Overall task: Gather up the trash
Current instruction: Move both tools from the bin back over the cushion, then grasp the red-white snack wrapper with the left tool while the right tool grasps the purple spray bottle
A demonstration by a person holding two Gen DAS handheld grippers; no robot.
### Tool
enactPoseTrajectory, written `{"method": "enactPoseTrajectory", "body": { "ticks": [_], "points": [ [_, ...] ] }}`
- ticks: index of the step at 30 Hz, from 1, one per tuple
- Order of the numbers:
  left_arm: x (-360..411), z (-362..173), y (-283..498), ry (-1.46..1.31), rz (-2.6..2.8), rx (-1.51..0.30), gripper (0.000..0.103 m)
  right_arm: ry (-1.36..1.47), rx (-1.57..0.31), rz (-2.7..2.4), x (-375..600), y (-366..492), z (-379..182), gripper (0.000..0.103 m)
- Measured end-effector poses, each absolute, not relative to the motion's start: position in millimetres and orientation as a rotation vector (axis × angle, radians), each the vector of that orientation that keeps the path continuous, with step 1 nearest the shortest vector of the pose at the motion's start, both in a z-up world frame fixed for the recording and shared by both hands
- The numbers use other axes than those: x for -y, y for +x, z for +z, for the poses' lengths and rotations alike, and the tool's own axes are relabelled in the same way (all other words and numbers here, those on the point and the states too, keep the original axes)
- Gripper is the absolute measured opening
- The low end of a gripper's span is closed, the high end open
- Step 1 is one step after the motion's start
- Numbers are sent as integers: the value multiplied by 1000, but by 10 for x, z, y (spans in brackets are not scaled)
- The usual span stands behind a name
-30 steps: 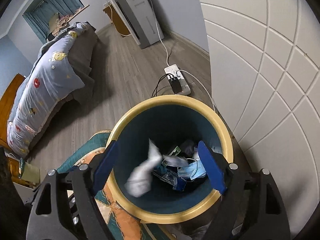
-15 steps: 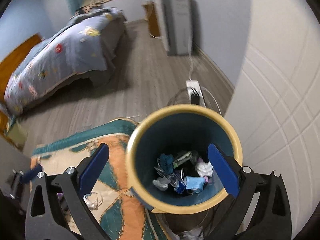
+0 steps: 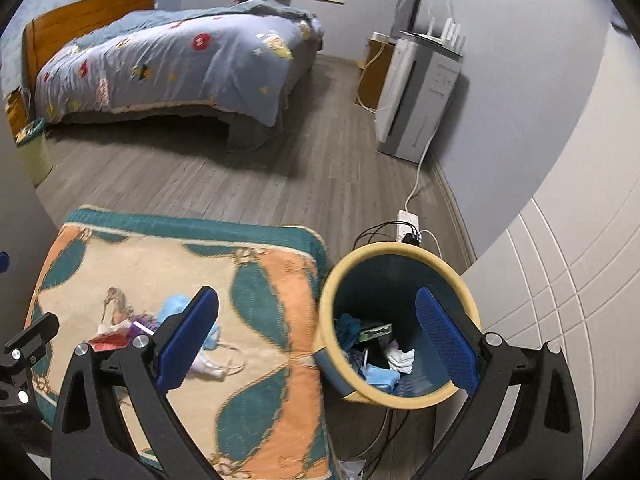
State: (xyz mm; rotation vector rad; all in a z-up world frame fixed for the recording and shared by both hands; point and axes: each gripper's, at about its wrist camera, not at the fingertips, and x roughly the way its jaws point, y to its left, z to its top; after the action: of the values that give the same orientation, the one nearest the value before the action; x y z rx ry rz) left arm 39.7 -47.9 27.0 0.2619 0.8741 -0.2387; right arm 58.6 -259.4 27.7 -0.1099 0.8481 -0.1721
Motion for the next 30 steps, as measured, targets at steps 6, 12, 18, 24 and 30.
{"method": "enactPoseTrajectory", "body": {
  "ticks": [6,12,18,24,30],
  "points": [
    [196,114,250,314,-198,-891,98,-186,-895,-112,2114,637,177,97],
    [62,-24,218,339,-199,-907,98,-168,-922,-45,1837,680,73,97],
    [-96,-238,312,308,-208,-956,98,-108,-1019,29,1828,892,-232,97],
    [-224,-521,540,309,-198,-1029,98,-27,-1106,61,2003,1073,-528,97],
    [-256,-938,716,276,-198,-1142,98,-38,-1193,64,2051,1208,-859,97]
  ]
}}
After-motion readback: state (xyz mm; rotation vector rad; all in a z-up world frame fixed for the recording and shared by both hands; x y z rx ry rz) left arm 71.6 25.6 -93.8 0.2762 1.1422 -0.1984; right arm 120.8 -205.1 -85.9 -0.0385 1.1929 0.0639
